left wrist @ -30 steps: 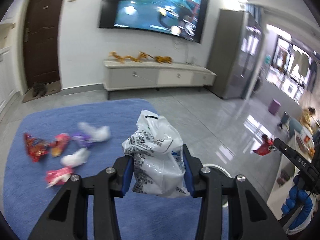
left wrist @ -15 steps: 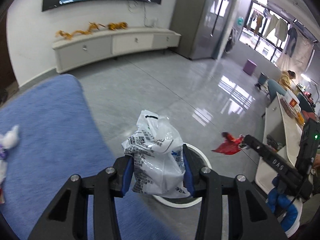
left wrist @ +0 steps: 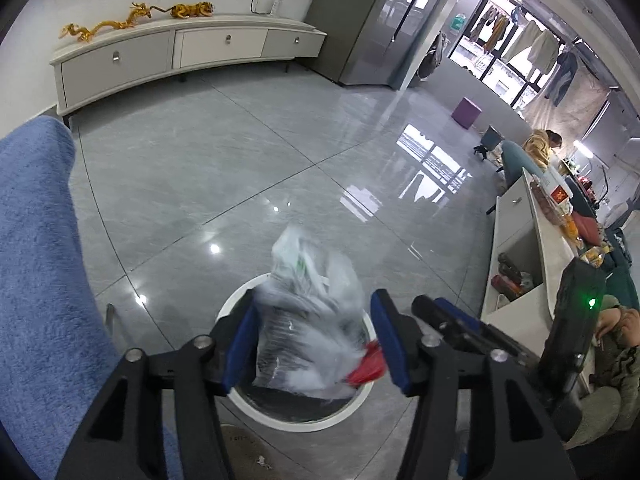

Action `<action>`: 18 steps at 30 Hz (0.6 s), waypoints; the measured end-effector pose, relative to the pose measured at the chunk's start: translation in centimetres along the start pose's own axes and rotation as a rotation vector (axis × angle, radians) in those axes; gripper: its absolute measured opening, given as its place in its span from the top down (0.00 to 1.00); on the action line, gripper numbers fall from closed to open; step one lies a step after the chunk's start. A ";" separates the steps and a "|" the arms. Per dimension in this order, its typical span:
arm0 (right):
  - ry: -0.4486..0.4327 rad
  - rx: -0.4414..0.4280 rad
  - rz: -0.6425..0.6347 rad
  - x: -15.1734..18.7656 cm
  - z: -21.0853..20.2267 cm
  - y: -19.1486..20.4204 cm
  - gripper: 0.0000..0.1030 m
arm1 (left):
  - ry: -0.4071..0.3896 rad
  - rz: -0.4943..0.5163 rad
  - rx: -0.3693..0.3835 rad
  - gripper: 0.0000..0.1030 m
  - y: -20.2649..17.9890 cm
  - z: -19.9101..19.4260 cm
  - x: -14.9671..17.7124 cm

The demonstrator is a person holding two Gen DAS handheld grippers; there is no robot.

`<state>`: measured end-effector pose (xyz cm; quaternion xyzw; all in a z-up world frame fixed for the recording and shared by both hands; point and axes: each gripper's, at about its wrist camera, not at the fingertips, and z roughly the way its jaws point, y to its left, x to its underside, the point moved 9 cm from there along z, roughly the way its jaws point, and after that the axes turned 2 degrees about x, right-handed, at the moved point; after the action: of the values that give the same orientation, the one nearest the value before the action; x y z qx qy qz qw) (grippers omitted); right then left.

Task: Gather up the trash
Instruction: 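Carry both items over the bin and open both tools to drop them, then move both tools back toward the rug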

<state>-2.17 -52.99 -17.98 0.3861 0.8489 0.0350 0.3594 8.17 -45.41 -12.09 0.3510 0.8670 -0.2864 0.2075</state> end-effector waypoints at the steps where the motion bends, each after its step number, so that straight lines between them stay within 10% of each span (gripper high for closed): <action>1: 0.000 0.001 0.002 0.0 0.0 -0.1 0.60 | 0.000 -0.003 -0.001 0.42 0.0 0.1 -0.1; 18: -0.107 -0.016 -0.014 -1.4 -6.7 1.1 0.53 | -0.106 -0.006 -0.067 0.41 -0.1 -7.2 1.0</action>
<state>-5.11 -51.70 -11.78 0.3788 0.8308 0.0185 0.4075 6.32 -40.41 -7.22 0.3256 0.8650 -0.2759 0.2639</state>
